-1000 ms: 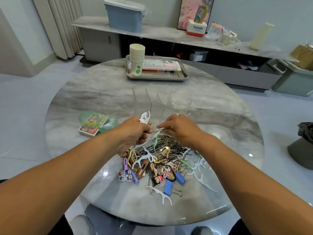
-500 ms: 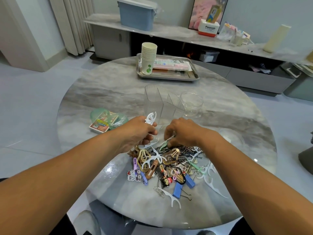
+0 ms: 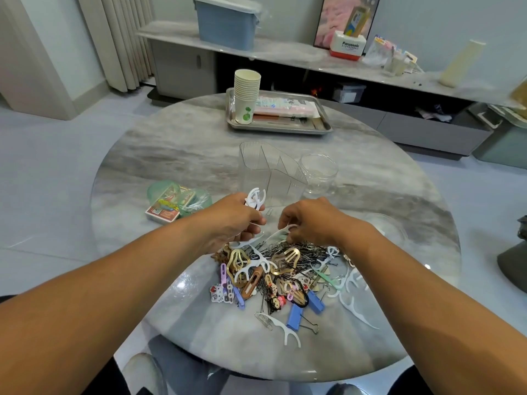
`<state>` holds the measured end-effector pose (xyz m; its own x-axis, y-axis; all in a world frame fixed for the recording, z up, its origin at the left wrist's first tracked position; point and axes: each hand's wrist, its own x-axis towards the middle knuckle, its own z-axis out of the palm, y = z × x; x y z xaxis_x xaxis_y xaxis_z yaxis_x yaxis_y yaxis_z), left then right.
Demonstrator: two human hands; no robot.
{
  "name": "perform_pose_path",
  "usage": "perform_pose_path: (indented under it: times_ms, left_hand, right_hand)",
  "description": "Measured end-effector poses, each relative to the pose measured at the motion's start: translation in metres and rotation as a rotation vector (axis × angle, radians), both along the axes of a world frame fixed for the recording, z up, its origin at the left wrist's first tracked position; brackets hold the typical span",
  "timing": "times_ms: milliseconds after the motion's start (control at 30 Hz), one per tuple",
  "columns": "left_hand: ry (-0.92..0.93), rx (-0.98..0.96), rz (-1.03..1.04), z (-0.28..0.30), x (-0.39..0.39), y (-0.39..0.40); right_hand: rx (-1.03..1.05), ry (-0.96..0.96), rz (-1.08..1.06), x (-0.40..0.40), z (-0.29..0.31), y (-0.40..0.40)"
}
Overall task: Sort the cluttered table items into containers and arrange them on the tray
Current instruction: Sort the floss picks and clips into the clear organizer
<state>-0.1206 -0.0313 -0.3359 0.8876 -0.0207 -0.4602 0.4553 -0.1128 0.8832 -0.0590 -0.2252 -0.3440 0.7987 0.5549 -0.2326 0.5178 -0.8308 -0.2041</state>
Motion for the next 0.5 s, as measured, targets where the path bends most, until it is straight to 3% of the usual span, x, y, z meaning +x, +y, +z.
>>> perform_pose_path:
  times_ms: [133, 267, 333, 500]
  left_hand:
    - [0.005, -0.002, -0.006, -0.001, -0.001, -0.002]
    - [0.014, -0.01, -0.006, -0.003, 0.001, -0.002]
    - [0.031, -0.026, -0.01, -0.003, 0.002, -0.002]
    - [0.122, -0.25, -0.025, 0.001, 0.002, -0.003]
  right_hand:
    - [-0.015, 0.051, -0.043, -0.004, 0.001, -0.003]
    - [0.197, 0.225, -0.205, -0.003, 0.014, -0.008]
    - [0.289, 0.222, -0.229, -0.002, 0.027, -0.011]
    - [0.408, 0.239, -0.192, -0.01, 0.046, -0.01]
